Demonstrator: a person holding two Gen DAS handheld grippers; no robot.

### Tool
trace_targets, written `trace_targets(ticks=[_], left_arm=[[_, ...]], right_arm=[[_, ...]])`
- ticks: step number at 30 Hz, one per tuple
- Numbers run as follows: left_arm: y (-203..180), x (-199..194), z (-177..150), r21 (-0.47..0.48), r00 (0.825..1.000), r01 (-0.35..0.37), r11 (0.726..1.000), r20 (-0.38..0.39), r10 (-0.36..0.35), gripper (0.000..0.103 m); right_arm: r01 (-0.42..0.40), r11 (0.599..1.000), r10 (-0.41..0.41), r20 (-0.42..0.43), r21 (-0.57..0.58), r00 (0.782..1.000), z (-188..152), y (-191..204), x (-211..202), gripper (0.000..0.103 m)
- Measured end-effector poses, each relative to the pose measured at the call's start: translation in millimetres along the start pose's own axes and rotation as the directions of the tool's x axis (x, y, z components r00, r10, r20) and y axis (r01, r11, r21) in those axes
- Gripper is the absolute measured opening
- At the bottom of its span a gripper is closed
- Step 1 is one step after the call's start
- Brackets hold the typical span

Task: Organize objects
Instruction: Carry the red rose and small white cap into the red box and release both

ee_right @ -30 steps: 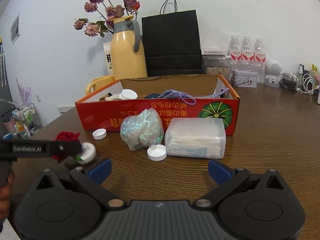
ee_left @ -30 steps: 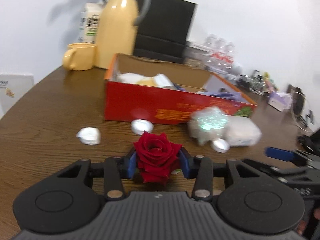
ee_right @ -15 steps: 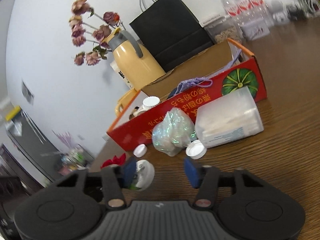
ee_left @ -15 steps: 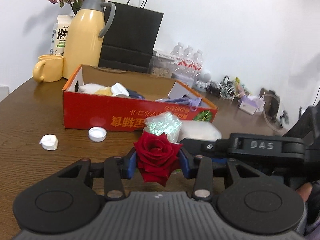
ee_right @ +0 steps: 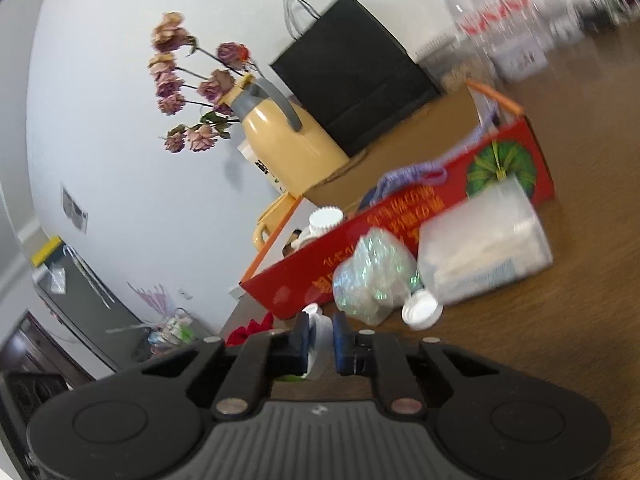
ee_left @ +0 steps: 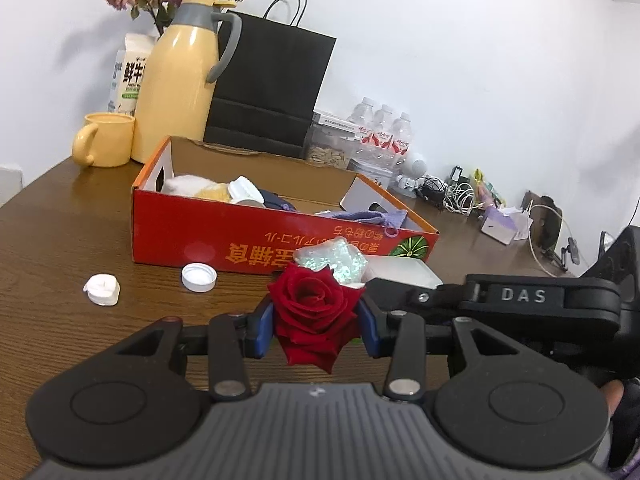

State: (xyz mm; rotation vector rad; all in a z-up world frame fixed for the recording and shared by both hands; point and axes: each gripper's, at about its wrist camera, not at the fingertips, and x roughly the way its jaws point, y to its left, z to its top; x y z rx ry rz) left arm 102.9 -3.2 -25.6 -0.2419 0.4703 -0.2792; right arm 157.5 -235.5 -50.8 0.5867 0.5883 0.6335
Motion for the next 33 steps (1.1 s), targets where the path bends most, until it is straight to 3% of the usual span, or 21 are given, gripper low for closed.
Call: trace_targets(ticks=[4,8,14,26,31,33], left_arm=[[3,-6,5,0.005,0.999,-0.021,1.000,0.029,0.021,0.043],[6,-9,14,0.013,0.997,-0.045,0.999,0.061,0.044,0.043],[6,-2,43,0.027,0.990,-0.079,0.997,0.123,0.075,0.043],[10,72,102,0.005,0.975,-0.178,0.984,0.138,0.175,0.043],[12,108,115,-0.006,0.963,-0.221,0.975,0.156,0.219,0.043],[15,118,115,-0.006,0.958,-0.248,0.969,0.148,0.246,0.043]], right_arm=[[0.037,0.998,-0.035,0.039,-0.044,0.999,4,5,-5,0.008],[0.023,0.998,-0.019,0.078,-0.050,0.997,10,4,-9,0.008],[0.029,0.995,-0.015,0.151,-0.094,0.988,41,10,-5,0.008],[0.132,0.982,-0.094,0.254,-0.136,0.963,117,-1,45,0.008],[0.195,0.970,-0.146,0.293,-0.144,0.945,124,-16,73,0.008],[0.202,0.971,-0.164,0.259,-0.127,0.952,124,-25,80,0.008]])
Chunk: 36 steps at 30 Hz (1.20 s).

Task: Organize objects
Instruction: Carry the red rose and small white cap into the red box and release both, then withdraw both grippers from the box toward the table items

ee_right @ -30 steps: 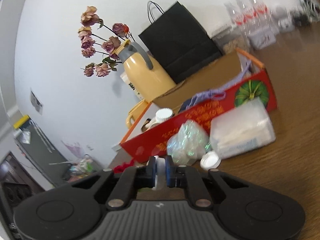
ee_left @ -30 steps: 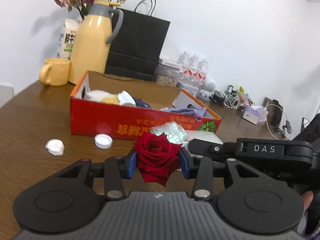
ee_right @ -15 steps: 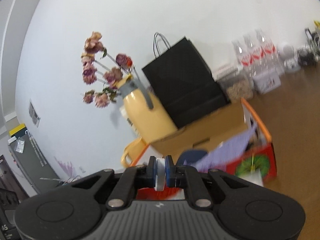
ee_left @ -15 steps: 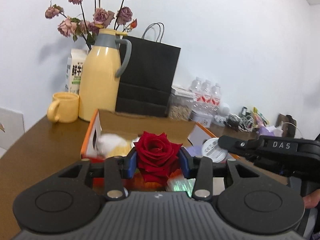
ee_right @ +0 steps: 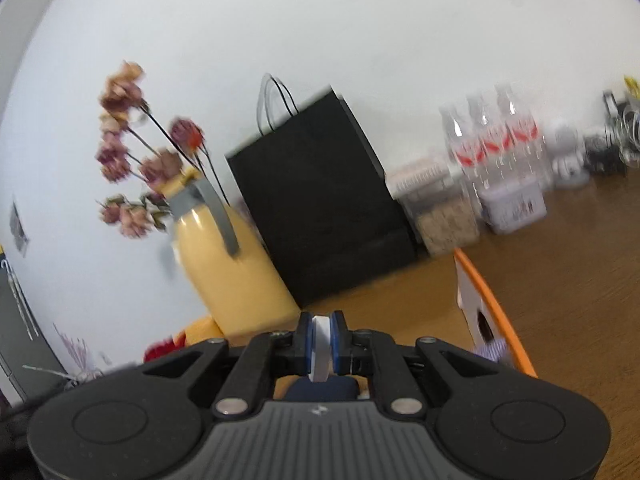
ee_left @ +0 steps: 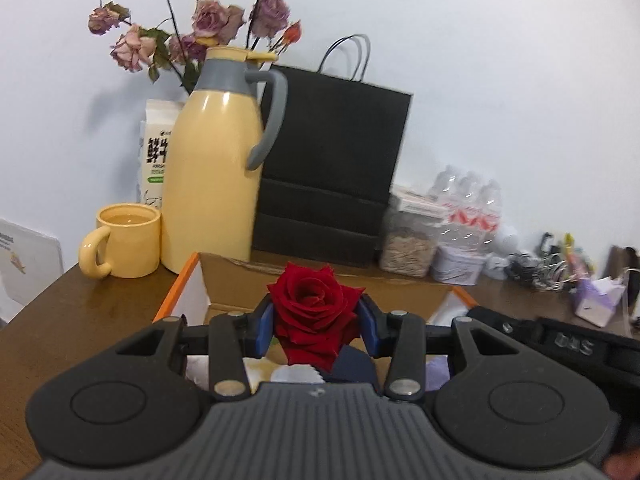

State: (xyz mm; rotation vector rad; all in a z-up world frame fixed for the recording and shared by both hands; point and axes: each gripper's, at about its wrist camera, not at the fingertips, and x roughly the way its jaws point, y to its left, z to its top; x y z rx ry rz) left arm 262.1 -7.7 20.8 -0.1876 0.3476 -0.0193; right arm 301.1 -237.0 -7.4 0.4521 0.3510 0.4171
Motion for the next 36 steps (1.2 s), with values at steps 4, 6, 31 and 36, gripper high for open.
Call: trace_targets(ticks=[4,6,31,36], left_arm=[[-1,12,0,0.021,1.000,-0.015,1.000,-0.023,0.016,0.043],[-2,13,-1,0.029,0.999,-0.020,0.999,-0.027,0.021,0.043],[2,-14,-17,0.051,0.988,-0.131,0.990,0.089,0.126,0.103],[1,-30,-22,0.058,0.986,-0.106,0.993,0.133,0.097,0.103]], right_arm=[[0.006,1.000,-0.006,0.007,-0.009,1.000,0,-1,1,0.008],[0.002,1.000,-0.002,0.003,-0.010,1.000,-1,0,0,0.008],[0.201,0.941,-0.192,0.060,-0.271,0.980,-19,27,-19,0.103],[0.197,0.940,-0.178,0.091,-0.280,0.980,-19,27,-33,0.103]])
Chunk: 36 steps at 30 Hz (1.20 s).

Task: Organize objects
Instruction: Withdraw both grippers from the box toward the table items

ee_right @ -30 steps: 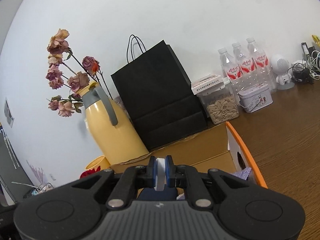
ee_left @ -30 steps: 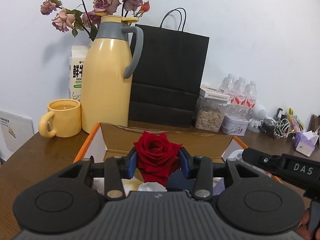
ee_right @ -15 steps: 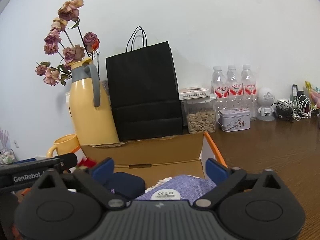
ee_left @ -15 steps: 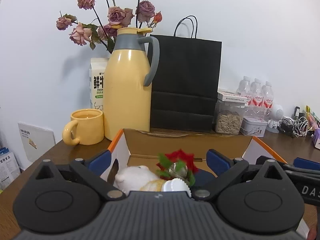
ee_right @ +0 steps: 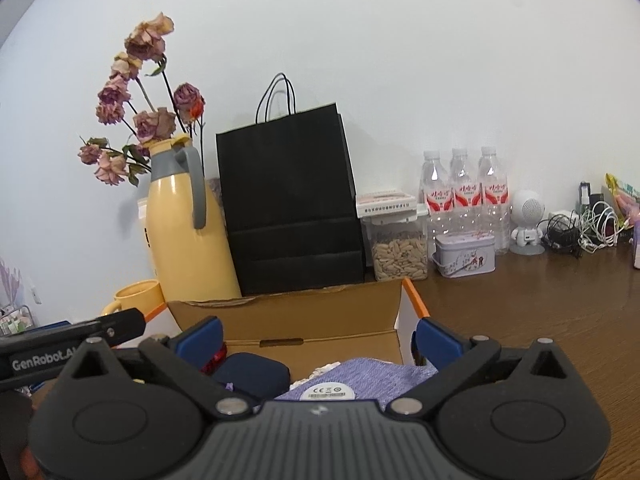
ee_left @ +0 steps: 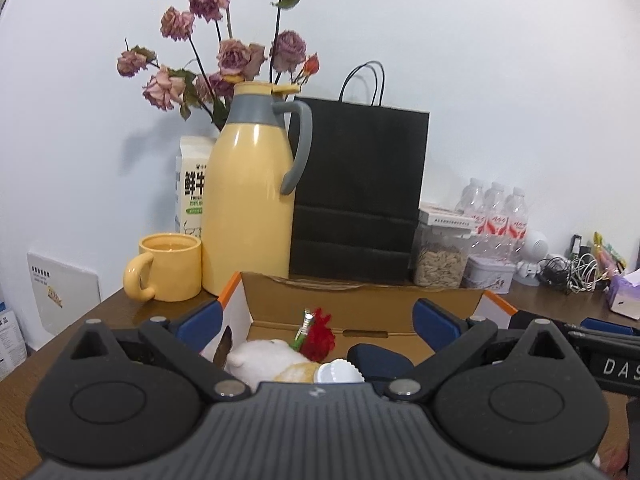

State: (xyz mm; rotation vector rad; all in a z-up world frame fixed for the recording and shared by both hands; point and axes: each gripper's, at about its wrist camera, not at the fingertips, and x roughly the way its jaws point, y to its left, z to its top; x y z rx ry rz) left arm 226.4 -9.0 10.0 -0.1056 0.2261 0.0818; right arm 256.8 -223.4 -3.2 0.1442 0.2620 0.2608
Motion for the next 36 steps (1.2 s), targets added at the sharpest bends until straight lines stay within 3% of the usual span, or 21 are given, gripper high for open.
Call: trace_targets(ticks=[15,20,29,36], left_arm=[[18,-37,-21,0.012,0.998,-0.052,0.999,-0.034,0.052,0.103],[32,-58,-21,0.000,0.998,-0.033,0.999,-0.053,0.033,0.103],[53,-92,-25,0.033,0.990,-0.055,0.998,-0.128,0.059,0.103],[74,-113,-42,0.042,0.971,-0.065,0.997,-0.228,0.073,0.103]], right_arm=[[0.024,0.998,-0.023,0.017,-0.055,1.000,-17,-6,-36,0.103],[0.000,0.997,0.000,0.001,-0.075,1.000,-19,-5,-56,0.103],[-0.089,0.990,0.075,-0.126,-0.107,0.989,-34,9,-98,0.103],[-0.210,0.968,0.164,-0.283,-0.139,0.945,-65,35,-123,0.103]])
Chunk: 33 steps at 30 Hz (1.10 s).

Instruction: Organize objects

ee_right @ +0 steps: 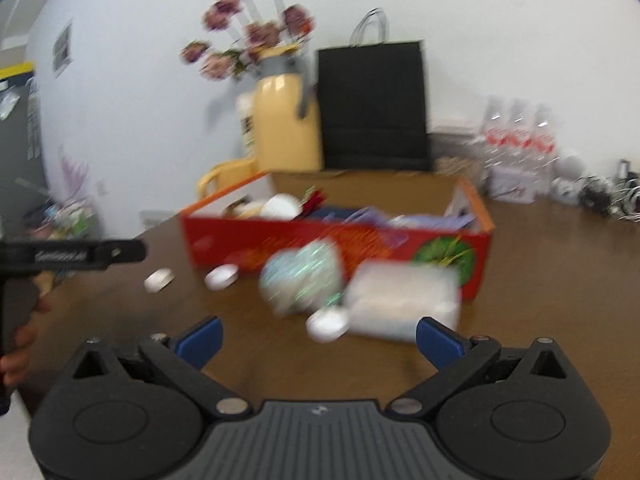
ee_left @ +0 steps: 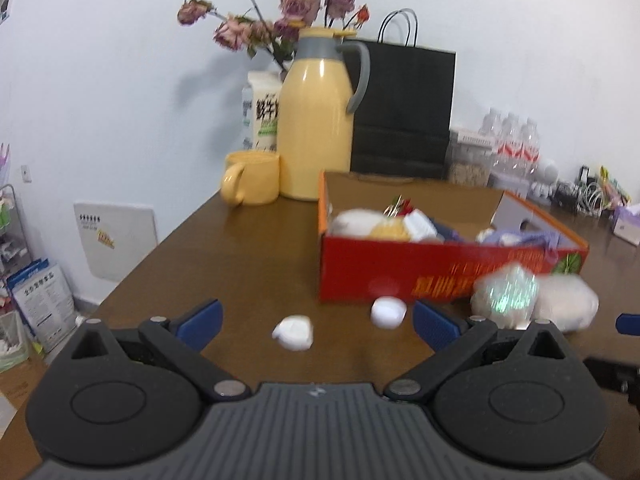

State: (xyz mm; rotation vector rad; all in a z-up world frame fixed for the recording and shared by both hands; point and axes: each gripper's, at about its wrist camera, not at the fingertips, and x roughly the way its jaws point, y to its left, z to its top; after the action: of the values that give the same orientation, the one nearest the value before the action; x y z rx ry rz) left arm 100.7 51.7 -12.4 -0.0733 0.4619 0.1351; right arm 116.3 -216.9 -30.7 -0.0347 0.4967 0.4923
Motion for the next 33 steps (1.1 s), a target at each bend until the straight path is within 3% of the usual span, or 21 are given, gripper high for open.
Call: trace_targets(ticks=[3,7,12,15,17,18,20,27,33], left_arm=[[7,-6,-9,-0.001,1.000,-0.002,1.000,-0.027,0.002,0.103],[14,-16,-17,-0.008,0.998,0.010,1.000,-0.068,-0.010,0.103],[17,-29,-24,0.002,0.997,0.029,1.000,-0.068,-0.029,0.103],[19,-30,-25,-0.001,0.997,0.028,1.000,-0.073,-0.028,0.103],[19,-30,-26,-0.004,0.997,0.035,0.999,-0.071,-0.035,0.103],[19,-29,-26,-0.006,0.997,0.035,0.999,-0.073,-0.035,0.103],[19,-27,-27,-0.008,0.996,0.033,0.999,-0.079,-0.034,0.103],[20,-25,-29,-0.011,0.996,0.035,0.999,-0.083,-0.036,0.103],[21,-19,-29,-0.016,0.996,0.022,1.000,-0.091,-0.023,0.103]], right_arm=[[-0.058,0.998,0.057,-0.046,-0.027,0.997,-11,15,0,0.101],[-0.108,0.992,0.102,-0.096,-0.066,0.990,-17,33,6,0.081],[-0.129,0.987,0.115,-0.134,-0.095,0.984,-19,45,19,0.073],[-0.137,0.984,0.119,-0.155,-0.111,0.981,-19,51,25,0.053],[-0.121,0.983,0.100,-0.155,-0.135,0.983,-20,56,27,0.033],[-0.128,0.982,0.106,-0.155,-0.139,0.982,-20,58,26,0.030],[-0.146,0.980,0.125,-0.153,-0.136,0.980,-20,58,26,0.009],[-0.159,0.978,0.142,-0.127,-0.135,0.982,-23,59,22,0.005],[-0.132,0.988,0.129,-0.045,-0.080,0.991,-17,42,13,0.005]])
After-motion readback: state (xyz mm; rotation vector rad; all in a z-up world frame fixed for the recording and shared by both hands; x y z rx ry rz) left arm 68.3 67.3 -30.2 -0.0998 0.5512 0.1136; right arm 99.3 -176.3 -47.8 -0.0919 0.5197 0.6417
